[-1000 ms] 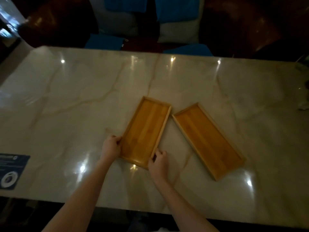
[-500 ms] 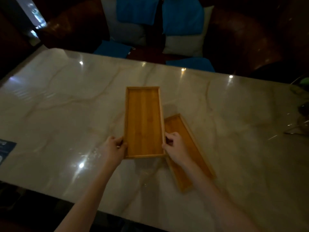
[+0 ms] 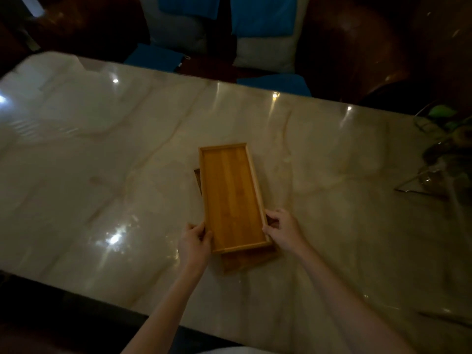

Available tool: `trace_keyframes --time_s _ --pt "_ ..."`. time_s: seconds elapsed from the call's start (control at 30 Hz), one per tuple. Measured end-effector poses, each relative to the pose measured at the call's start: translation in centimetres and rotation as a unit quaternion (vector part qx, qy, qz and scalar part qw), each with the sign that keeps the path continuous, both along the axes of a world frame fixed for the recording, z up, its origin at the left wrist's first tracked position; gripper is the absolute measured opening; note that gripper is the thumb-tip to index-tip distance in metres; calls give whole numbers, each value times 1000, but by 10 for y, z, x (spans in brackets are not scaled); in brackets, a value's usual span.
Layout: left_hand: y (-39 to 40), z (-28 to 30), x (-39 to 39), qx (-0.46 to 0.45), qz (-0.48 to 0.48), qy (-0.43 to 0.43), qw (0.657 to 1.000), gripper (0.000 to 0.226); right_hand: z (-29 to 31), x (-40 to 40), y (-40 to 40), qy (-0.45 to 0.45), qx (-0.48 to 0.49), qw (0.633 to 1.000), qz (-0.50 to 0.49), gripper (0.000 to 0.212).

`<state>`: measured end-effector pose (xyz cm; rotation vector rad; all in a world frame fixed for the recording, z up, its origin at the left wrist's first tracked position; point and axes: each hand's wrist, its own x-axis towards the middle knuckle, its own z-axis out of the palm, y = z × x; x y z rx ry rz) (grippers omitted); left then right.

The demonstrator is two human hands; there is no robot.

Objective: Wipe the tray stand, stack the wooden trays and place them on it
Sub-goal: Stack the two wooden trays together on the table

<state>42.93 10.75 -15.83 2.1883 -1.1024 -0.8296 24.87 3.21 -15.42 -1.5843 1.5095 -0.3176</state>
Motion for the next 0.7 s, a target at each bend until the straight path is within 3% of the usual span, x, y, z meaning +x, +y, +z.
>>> trace_keyframes --time_s 0.33,0.4,0.5,0.7 --pt "11 -12 -14 39 33 19 999 14 -14 -11 5 18 14 999 29 48" --pt "12 -11 -11 49 27 28 998 24 -14 -12 5 19 22 999 35 49" --pt "12 -9 -6 63 64 115 989 36 -10 -12 3 3 47 999 8 49" --pt "8 -13 -3 93 180 316 927 32 -7 -11 8 -70 121 987 -73 29"
